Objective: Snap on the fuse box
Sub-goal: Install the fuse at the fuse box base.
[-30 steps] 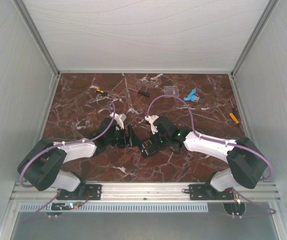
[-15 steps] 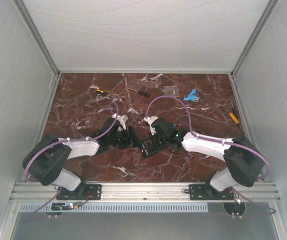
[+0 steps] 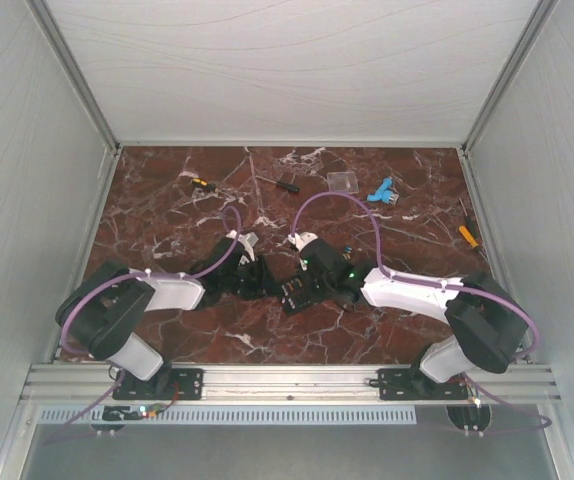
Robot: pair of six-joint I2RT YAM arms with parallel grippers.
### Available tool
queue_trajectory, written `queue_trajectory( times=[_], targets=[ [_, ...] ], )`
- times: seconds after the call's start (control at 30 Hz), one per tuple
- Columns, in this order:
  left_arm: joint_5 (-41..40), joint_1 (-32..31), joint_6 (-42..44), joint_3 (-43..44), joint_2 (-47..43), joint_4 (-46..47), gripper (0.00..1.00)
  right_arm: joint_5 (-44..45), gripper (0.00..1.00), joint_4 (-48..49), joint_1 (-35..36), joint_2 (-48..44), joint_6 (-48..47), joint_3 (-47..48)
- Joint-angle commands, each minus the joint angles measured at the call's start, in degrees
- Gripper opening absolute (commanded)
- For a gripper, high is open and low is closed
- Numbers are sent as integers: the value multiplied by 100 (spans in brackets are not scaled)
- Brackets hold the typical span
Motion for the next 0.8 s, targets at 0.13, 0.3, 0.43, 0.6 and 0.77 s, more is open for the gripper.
queue_trajectory(
  times=[0.13,0.3,0.43,0.6,0.77],
  targets=[
    [-164,-26,-351,-82,-49,462,34,354,4,-50,167,37,182,-101],
    [-203,-30,-456,-144,-117,530,31,403,11,-161,244,-32,181,-27],
    [-206,-47,-570,-195,-183,597,29,402,20,-240,252,-71,181,52],
    [-274,-72,-648,-230,-259,590,29,399,29,-345,262,-192,167,199],
    [-365,-74,-660,-231,-333,498,30,429,35,-742,242,-262,11,538]
  ],
)
